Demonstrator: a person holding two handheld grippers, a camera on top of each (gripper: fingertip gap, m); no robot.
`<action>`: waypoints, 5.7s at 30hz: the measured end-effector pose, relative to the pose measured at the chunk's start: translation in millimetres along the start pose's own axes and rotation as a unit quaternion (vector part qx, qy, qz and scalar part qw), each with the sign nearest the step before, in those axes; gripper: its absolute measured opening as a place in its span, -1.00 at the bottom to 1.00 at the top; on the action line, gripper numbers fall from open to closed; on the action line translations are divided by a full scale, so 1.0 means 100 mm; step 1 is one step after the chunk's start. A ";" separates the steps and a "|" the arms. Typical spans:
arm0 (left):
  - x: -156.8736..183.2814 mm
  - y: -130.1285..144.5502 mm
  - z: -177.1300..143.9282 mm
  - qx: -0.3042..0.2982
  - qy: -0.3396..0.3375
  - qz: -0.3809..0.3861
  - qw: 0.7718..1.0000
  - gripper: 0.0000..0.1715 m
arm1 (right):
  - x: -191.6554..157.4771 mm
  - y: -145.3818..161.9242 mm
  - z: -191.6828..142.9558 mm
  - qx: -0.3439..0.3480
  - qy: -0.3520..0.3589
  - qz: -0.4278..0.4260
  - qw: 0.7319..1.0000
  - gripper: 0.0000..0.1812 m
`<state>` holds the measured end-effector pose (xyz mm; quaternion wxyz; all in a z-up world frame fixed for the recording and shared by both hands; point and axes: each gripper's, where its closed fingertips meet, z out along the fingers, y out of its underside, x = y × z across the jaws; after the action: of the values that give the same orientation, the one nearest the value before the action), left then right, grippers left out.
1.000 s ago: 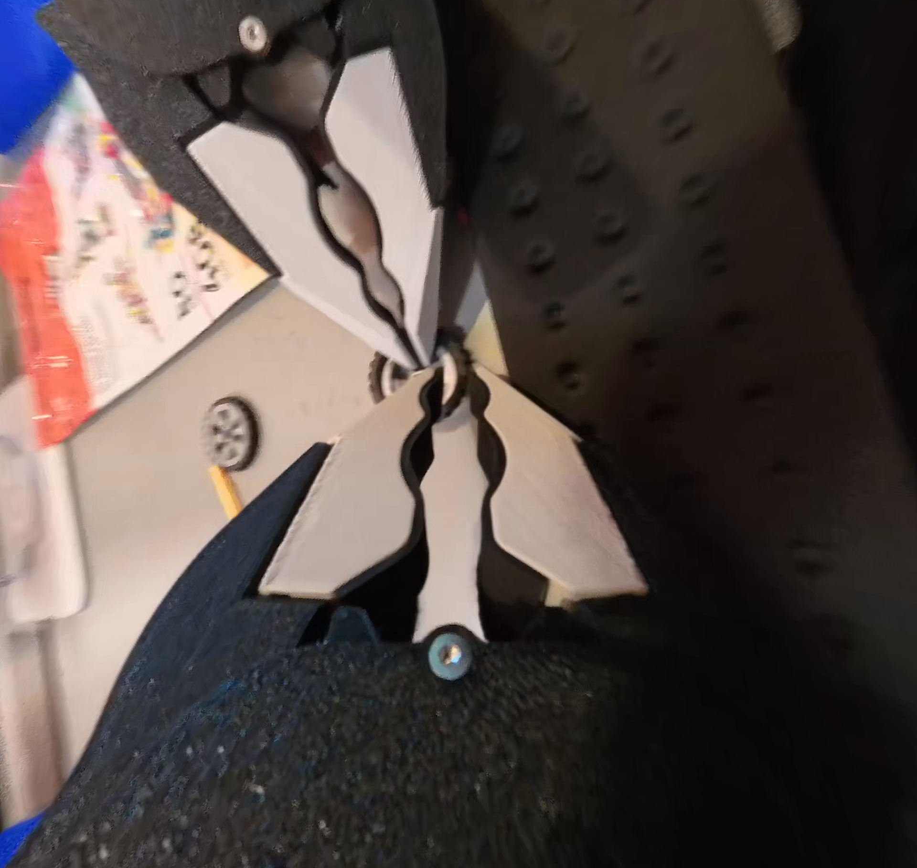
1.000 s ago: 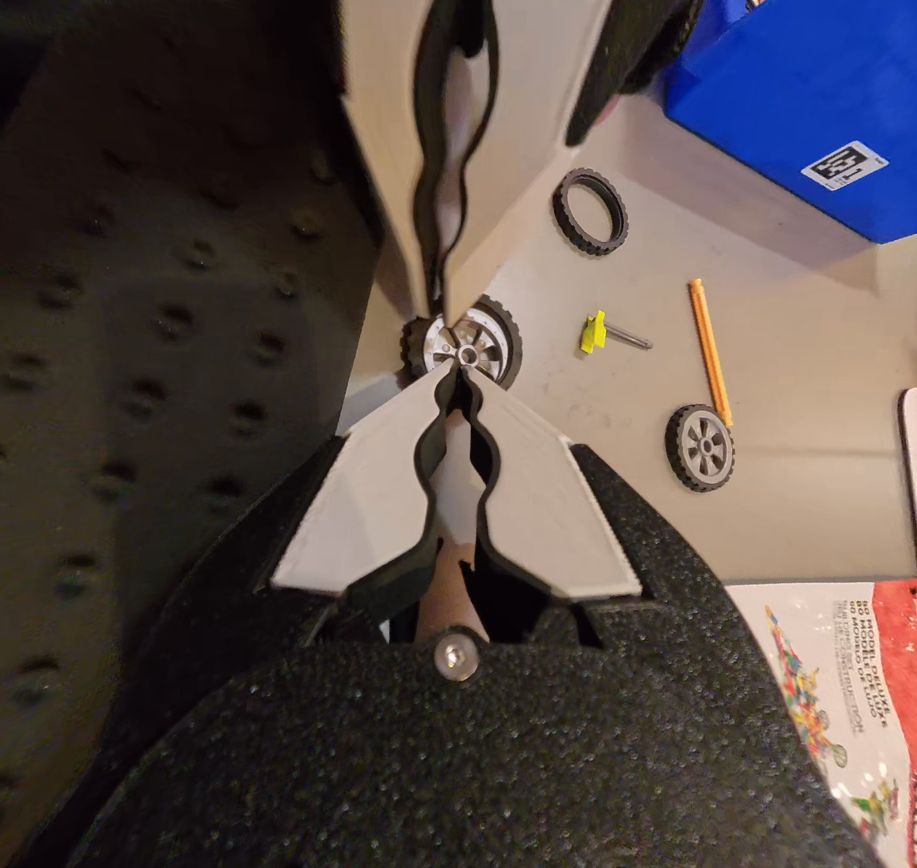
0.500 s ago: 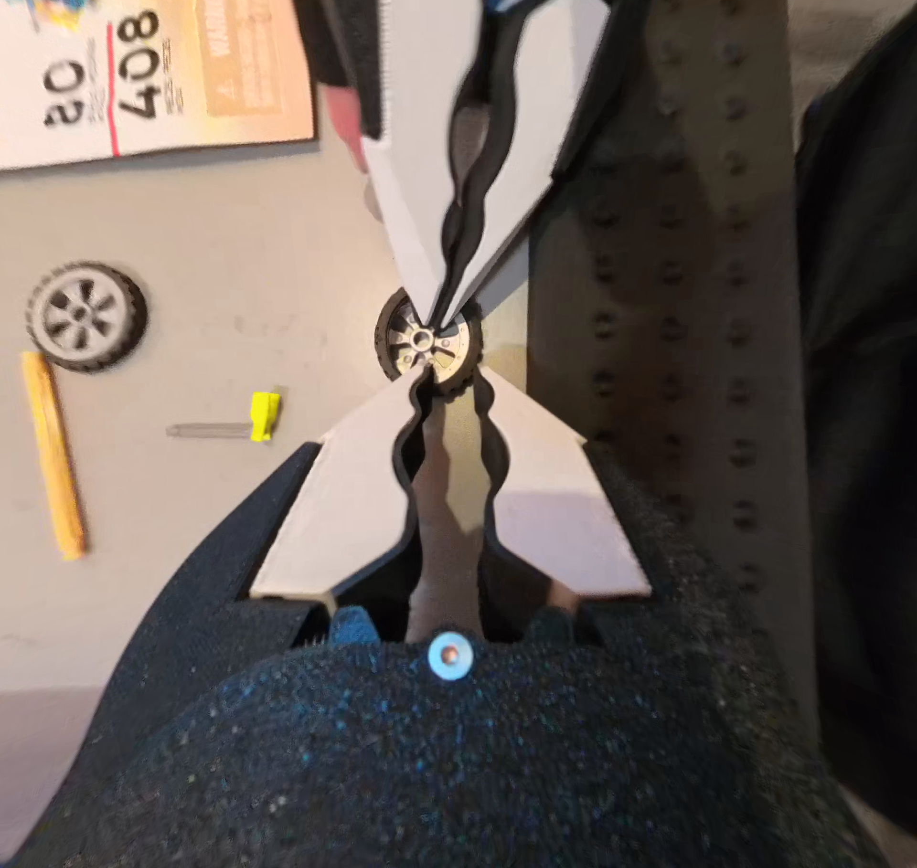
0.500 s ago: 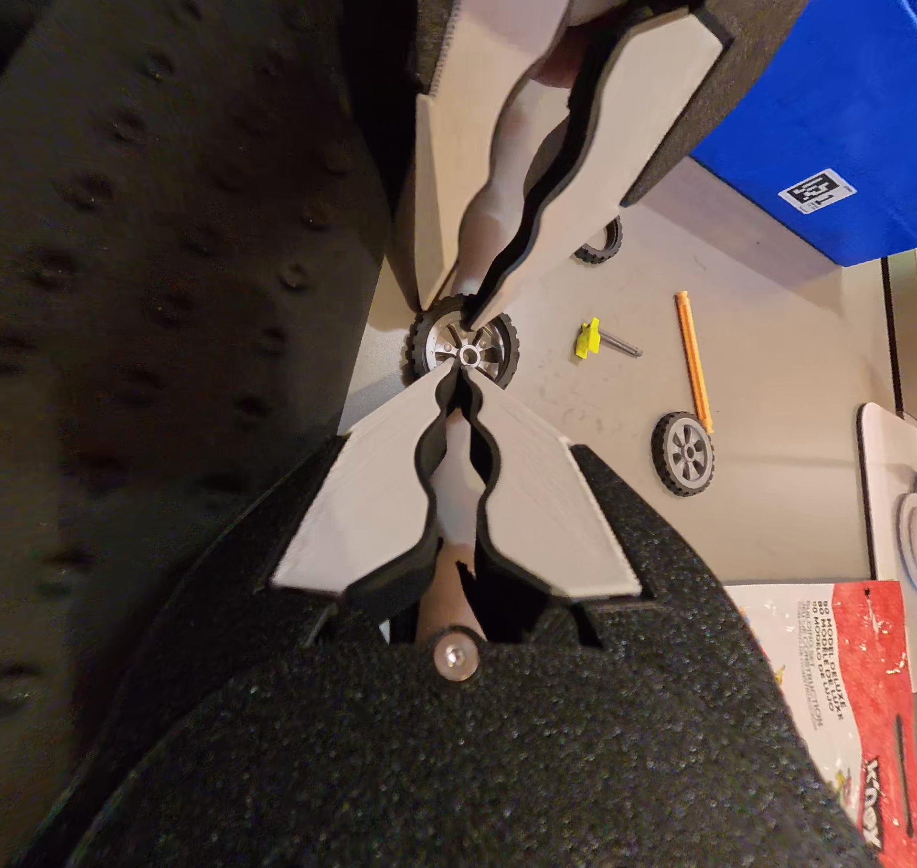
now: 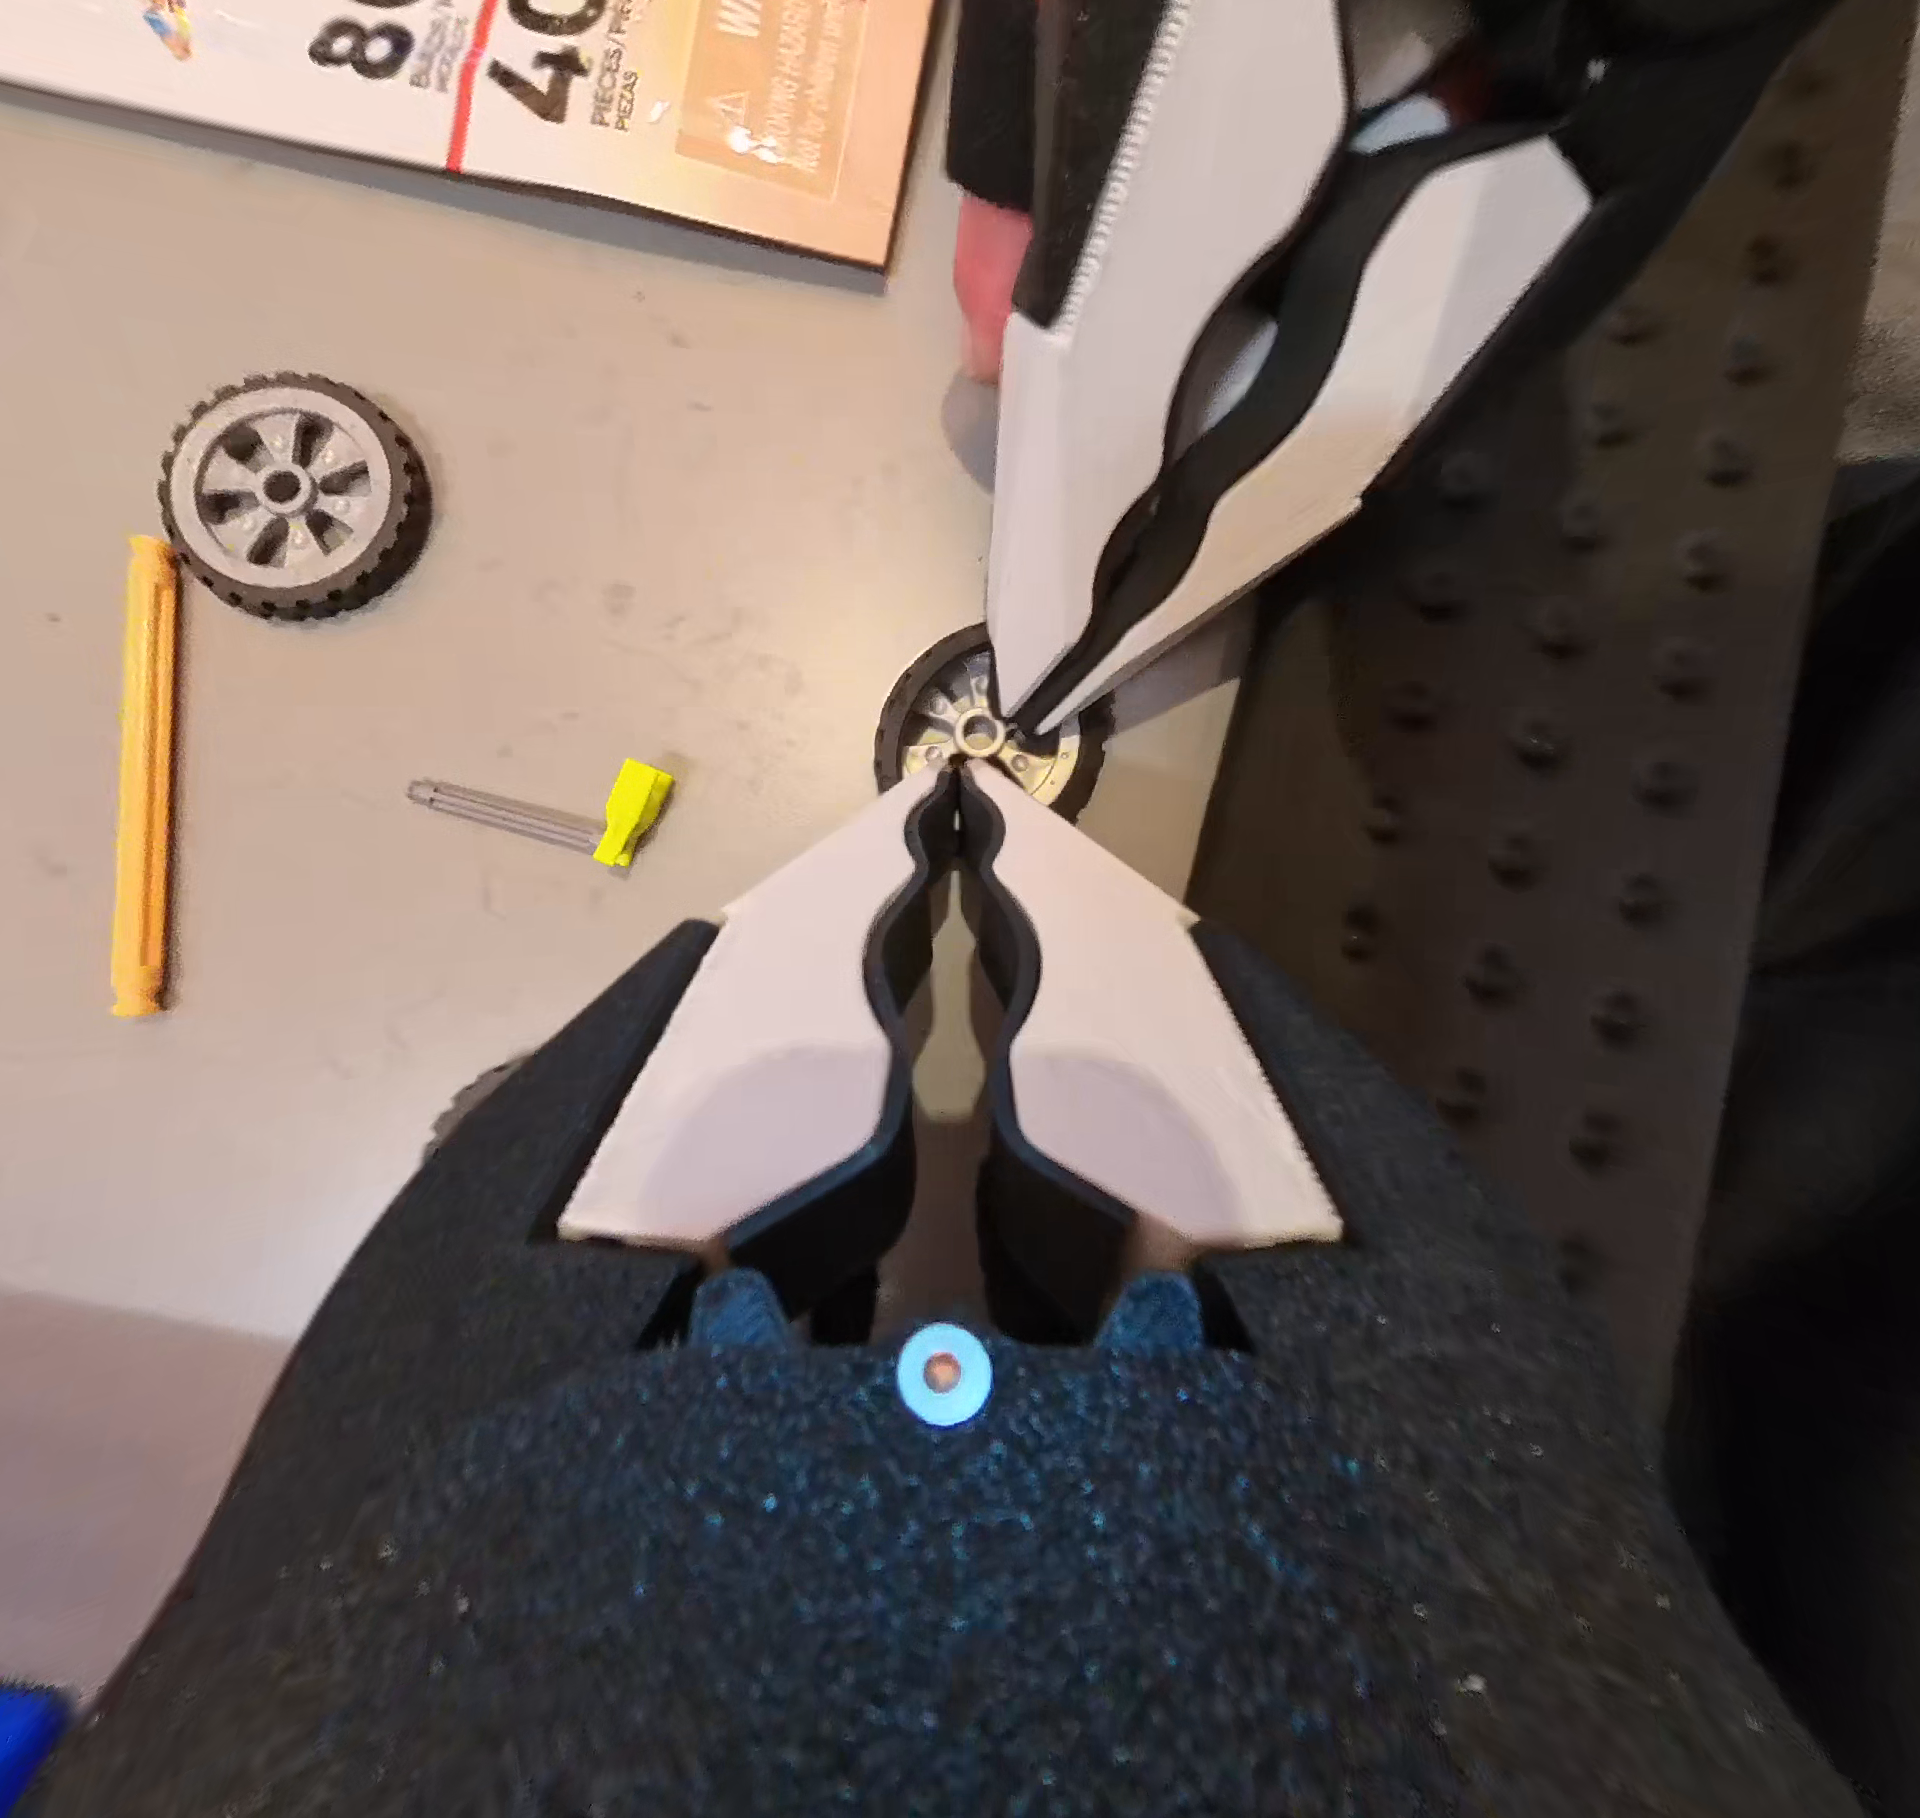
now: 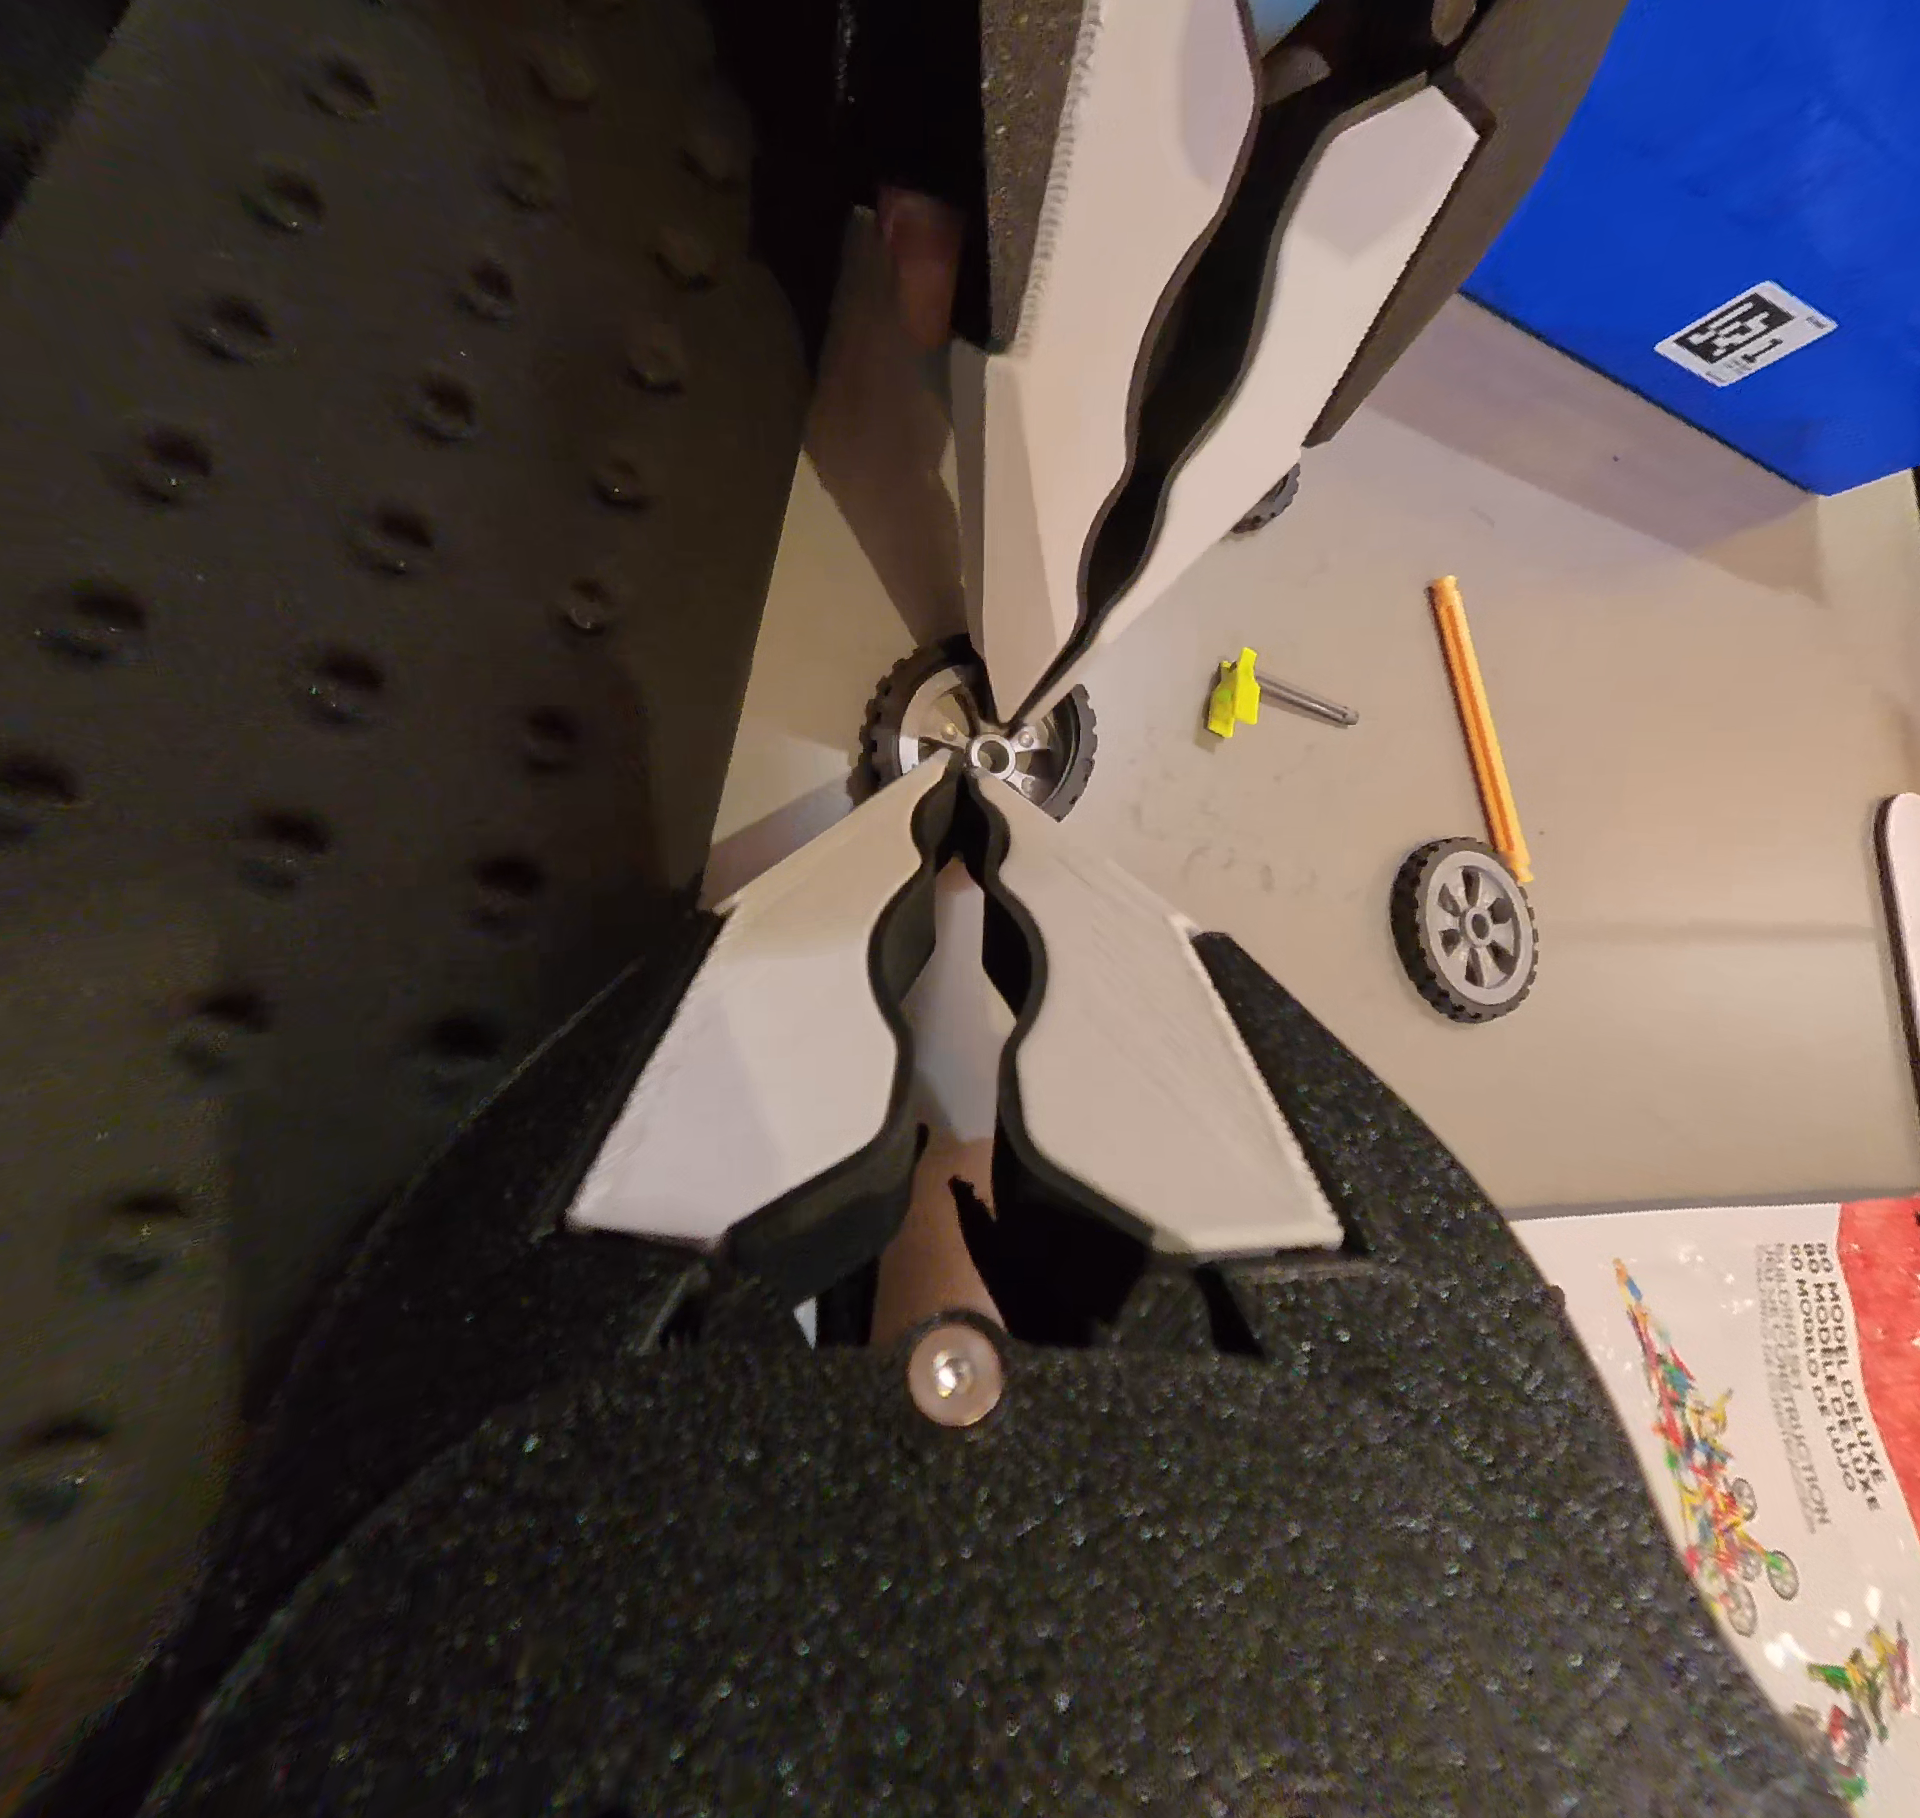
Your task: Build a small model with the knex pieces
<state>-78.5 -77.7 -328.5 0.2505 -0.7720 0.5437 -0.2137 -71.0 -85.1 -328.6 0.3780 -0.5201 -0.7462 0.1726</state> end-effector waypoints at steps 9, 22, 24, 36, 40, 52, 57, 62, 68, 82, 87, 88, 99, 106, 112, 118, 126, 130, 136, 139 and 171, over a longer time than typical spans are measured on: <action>-0.01 -0.01 0.02 0.007 0.010 -0.003 1.000 -1.00 | 0.07 0.02 -0.02 -0.006 -0.025 0.099 0.995 -0.98; -0.01 -0.02 0.03 0.005 0.004 0.012 1.000 -1.00 | 0.27 0.08 0.09 -0.040 -0.027 0.208 0.977 -0.93; -0.01 -0.03 0.03 0.011 0.003 0.009 1.000 -1.00 | 0.26 0.09 0.09 -0.029 -0.047 0.252 0.966 -0.94; -0.02 -0.04 0.05 0.035 -0.013 0.021 0.999 -1.00 | 0.29 0.07 0.07 -0.003 -0.077 0.314 0.946 -0.90; -0.02 -0.05 0.05 0.037 -0.004 0.021 0.999 -1.00 | 0.32 0.10 0.03 0.003 -0.074 0.320 0.944 -0.85; -0.04 -0.09 0.08 0.046 -0.017 0.031 0.998 -1.00 | 0.34 0.13 0.02 0.002 -0.080 0.370 0.926 -0.95; -0.04 -0.10 0.09 0.042 -0.024 0.043 0.998 -1.00 | 0.36 0.14 0.03 -0.003 -0.067 0.372 0.926 -0.95; -0.05 -0.11 0.10 0.039 -0.030 0.050 0.998 -1.00 | 0.37 0.15 0.03 -0.062 -0.012 0.297 0.953 -0.95; -0.06 -0.12 0.11 0.033 -0.032 0.054 0.997 -1.00 | 0.38 0.17 0.04 -0.087 -0.004 0.273 0.958 -0.95; -0.08 -0.15 0.13 0.032 -0.033 0.064 0.997 -1.00 | 0.40 0.17 0.05 -0.011 -0.110 0.435 0.894 -0.95; -0.08 -0.15 0.13 0.033 -0.041 0.075 0.996 -1.00 | 0.39 0.17 0.05 -0.007 -0.141 0.459 0.877 -0.94; -0.08 -0.15 0.13 0.033 -0.043 0.077 0.996 -1.00 | 0.39 0.17 0.06 -0.004 -0.148 0.466 0.873 -0.94; -0.08 -0.16 0.14 0.038 -0.045 0.081 0.995 -1.00 | 0.40 0.18 0.04 -0.040 -0.146 0.449 0.881 -0.93; -0.08 -0.17 0.15 0.042 -0.042 0.080 0.995 -1.00 | 0.37 0.23 -0.03 -0.081 -0.143 0.394 0.904 -0.92; -0.07 -0.18 0.15 0.041 -0.041 0.080 0.995 -1.00 | 0.36 0.26 -0.07 -0.089 -0.124 0.372 0.916 -0.94; -0.08 -0.19 0.17 0.043 -0.043 0.083 0.995 -1.00 | 0.41 0.26 -0.05 -0.109 -0.086 0.369 0.919 -0.95; -0.13 -0.22 0.18 0.040 -0.055 0.085 0.994 -1.00 | 0.47 0.28 -0.02 -0.071 -0.087 0.432 0.895 -0.95; -0.15 -0.23 0.19 0.040 -0.056 0.084 0.994 -1.00 | 0.50 0.27 -0.01 -0.087 -0.039 0.354 0.931 -0.95; -0.17 -0.23 0.19 0.042 -0.051 0.080 0.995 -1.00 | 0.56 0.25 0.01 -0.115 0.083 0.160 0.977 -0.95; -0.18 -0.24 0.20 0.044 -0.051 0.078 0.995 -1.00 | 0.57 0.26 0.02 -0.098 0.076 0.194 0.973 -0.95; -0.23 -0.25 0.20 0.058 -0.044 0.104 0.992 -1.00 | 0.56 0.30 0.06 -0.336 -0.268 0.266 0.863 -0.96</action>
<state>-55.6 -45.5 -329.9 0.3396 -0.7040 0.5962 -0.1834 -65.4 -21.4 -330.3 -0.0945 -0.7279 -0.6650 0.1382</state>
